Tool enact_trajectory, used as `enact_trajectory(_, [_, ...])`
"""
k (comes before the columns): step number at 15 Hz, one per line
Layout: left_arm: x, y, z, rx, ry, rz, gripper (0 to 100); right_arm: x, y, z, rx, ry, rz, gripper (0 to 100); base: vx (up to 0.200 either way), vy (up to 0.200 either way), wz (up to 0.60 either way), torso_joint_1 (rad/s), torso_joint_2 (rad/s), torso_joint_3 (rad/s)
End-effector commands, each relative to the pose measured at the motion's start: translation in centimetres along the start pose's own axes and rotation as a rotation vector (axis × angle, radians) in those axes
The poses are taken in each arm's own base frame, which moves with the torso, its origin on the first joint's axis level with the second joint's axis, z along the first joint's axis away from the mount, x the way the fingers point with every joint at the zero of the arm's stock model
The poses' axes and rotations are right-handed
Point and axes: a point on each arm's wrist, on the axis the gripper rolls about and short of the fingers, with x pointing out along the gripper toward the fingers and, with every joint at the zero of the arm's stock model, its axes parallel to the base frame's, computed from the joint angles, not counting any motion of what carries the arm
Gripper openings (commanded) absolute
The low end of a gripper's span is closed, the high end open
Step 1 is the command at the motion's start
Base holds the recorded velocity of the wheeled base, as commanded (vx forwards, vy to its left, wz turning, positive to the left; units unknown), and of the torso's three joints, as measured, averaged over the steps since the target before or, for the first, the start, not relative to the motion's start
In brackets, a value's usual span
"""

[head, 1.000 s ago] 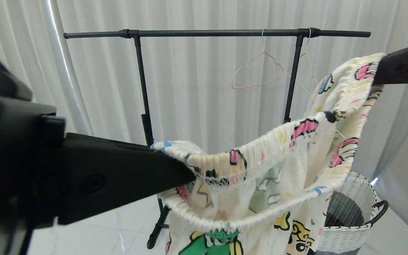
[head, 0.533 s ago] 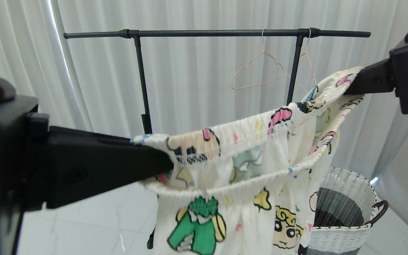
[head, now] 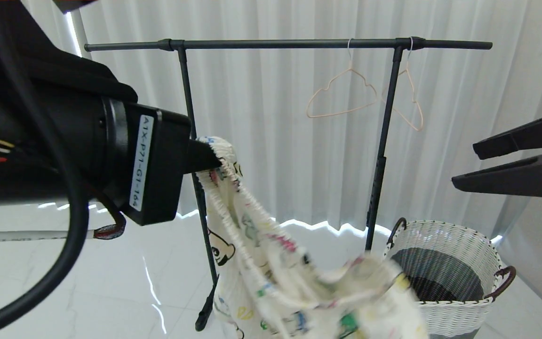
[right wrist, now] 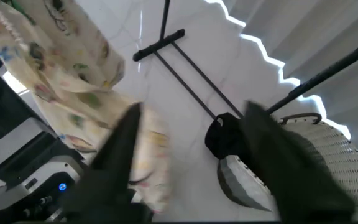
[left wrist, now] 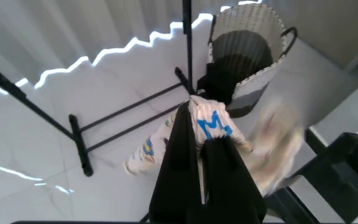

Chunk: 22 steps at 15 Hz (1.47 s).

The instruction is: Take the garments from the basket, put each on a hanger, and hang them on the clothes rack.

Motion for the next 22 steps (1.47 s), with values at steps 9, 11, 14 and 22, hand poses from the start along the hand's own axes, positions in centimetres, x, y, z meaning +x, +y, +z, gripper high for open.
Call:
enact_trajectory(9, [-1.5, 4.8, -6.5, -0.018, 0.129, 0.326, 0, -2.2, -6.2, -6.3, 0.225, 0.159, -0.529, 100, 0.0, 0.0, 0.0, 0.0, 0.0, 0.0])
enact_trajectory(11, [-2.3, 6.8, -8.2, -0.03, 0.17, 0.43, 0, -2.1, -6.7, -8.2, 0.239, 0.217, -0.586, 100, 0.0, 0.0, 0.0, 0.0, 0.0, 0.0])
enact_trajectory(14, [-2.9, 8.1, -9.9, -0.074, 0.207, 0.515, 0, -1.3, -7.0, -10.0, 0.24, 0.24, -0.705, 100, 0.0, 0.0, 0.0, 0.0, 0.0, 0.0])
enact_trajectory(22, [-2.8, 9.1, -11.0, -0.115, 0.248, 0.584, 0, -0.6, -8.3, -9.8, 0.283, 0.136, -0.712, 100, 0.0, 0.0, 0.0, 0.025, -0.09, -0.08])
